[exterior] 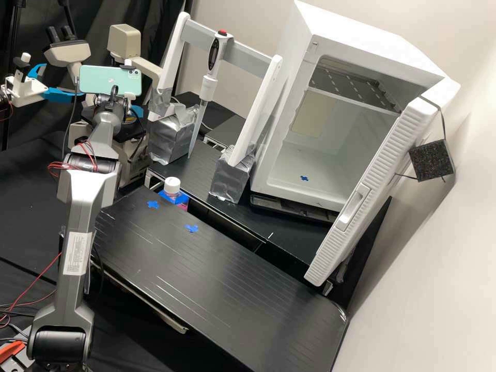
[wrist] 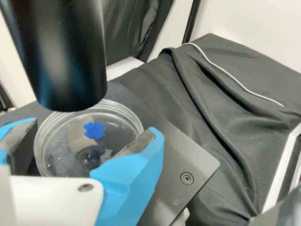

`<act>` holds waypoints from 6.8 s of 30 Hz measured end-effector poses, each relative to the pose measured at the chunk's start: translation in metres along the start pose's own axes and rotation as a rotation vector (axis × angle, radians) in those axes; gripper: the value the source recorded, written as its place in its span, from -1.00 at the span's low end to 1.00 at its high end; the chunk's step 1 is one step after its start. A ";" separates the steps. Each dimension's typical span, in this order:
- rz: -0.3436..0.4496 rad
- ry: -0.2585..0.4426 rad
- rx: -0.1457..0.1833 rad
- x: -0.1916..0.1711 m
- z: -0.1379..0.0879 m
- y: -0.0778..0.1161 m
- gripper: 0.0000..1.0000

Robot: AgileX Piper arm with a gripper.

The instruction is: Move the petri dish to the bench

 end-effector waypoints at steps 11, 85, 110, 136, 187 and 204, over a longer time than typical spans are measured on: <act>-0.004 -0.003 0.000 0.002 0.001 -0.002 -1.00; -0.057 -0.034 0.009 -0.031 -0.003 -0.001 1.00; 0.287 0.213 -0.111 -0.096 0.019 -0.032 1.00; 0.192 0.607 -0.091 -0.091 0.056 -0.057 1.00; 0.239 0.378 0.028 -0.012 0.064 -0.062 1.00; 0.294 0.408 0.067 -0.045 0.055 -0.047 1.00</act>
